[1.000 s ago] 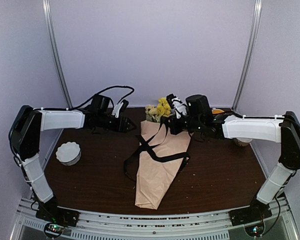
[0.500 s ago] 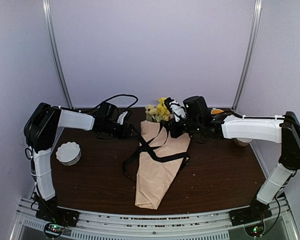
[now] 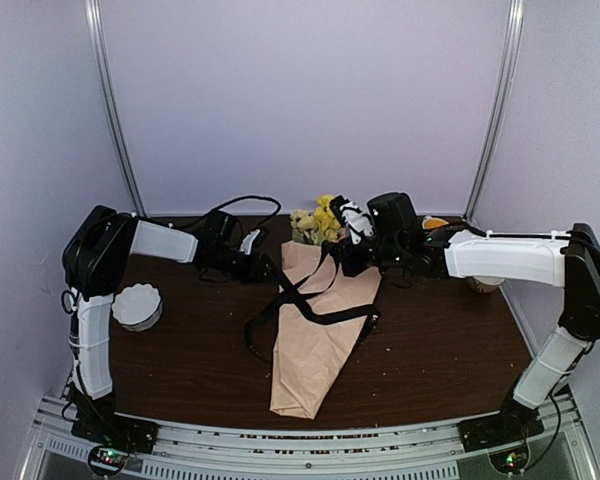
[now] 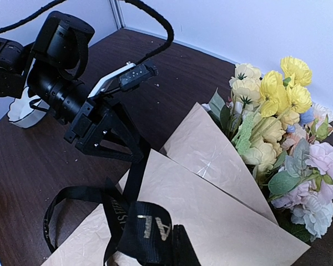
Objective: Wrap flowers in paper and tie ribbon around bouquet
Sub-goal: Cross the ribbon over the folded bouquet.
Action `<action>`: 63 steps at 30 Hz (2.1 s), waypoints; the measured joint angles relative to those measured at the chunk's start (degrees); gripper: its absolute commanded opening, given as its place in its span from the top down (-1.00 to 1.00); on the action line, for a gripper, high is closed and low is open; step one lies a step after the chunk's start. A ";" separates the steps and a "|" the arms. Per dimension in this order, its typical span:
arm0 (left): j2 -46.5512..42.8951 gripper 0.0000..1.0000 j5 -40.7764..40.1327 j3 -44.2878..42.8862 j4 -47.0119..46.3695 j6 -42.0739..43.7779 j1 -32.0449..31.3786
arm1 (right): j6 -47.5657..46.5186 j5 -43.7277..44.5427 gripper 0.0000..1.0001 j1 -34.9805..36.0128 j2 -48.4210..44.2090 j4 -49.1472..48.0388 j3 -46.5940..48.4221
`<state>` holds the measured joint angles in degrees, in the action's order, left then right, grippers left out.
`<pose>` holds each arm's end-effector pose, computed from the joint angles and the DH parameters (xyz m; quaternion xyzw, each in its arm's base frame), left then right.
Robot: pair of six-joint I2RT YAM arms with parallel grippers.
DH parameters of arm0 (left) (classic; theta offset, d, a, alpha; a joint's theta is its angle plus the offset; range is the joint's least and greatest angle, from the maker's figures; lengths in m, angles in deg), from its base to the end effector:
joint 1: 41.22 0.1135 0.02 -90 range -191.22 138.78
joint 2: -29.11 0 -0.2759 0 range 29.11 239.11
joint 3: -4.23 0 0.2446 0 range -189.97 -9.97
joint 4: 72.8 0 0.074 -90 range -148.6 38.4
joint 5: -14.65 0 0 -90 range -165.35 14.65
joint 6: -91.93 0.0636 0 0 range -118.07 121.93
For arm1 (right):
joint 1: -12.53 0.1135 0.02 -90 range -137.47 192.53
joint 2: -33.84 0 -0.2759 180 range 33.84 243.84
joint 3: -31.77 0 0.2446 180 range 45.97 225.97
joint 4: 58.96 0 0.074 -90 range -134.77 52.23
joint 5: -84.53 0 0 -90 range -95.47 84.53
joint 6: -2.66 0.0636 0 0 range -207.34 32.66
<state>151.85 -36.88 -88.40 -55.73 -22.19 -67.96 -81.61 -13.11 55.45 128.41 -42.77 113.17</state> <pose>0.3974 -0.2445 0.1321 0.1403 0.8760 -0.4250 0.1796 0.2869 0.2783 0.2656 -0.3065 0.8056 0.2599 0.4353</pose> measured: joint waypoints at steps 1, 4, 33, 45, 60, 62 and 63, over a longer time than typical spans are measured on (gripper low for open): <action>0.00 0.15 0.22 0.00 -0.28 -0.13 0.00 | 0.00 0.00 1.00 0.02 -0.17 0.04 -0.13; 0.00 0.37 0.90 0.00 -1.53 -0.79 0.00 | 0.02 0.00 1.00 0.09 -0.57 0.04 -0.31; -24.02 1.00 -2.82 15.17 -6.73 2.64 -2.67 | -7.54 14.03 1.00 -0.81 5.25 14.08 18.53; -29.44 1.00 -1.31 15.54 -7.45 4.13 -3.45 | -4.17 2.36 0.96 -0.63 12.57 18.78 14.38; -39.28 0.43 -18.36 23.45 -4.17 4.46 -3.41 | -2.64 -11.61 0.99 0.00 19.37 23.17 14.23; -41.92 0.28 -23.67 27.67 -3.50 3.50 -3.30 | -2.43 -12.44 1.00 -0.20 19.37 23.08 14.12; -43.04 0.12 -25.53 29.51 -3.17 3.06 -3.26 | -2.34 -12.90 1.00 -0.22 19.37 23.04 14.12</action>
<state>108.82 -62.40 -58.89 -58.89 -19.13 -71.22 -83.94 -26.00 55.23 147.77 -19.73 127.29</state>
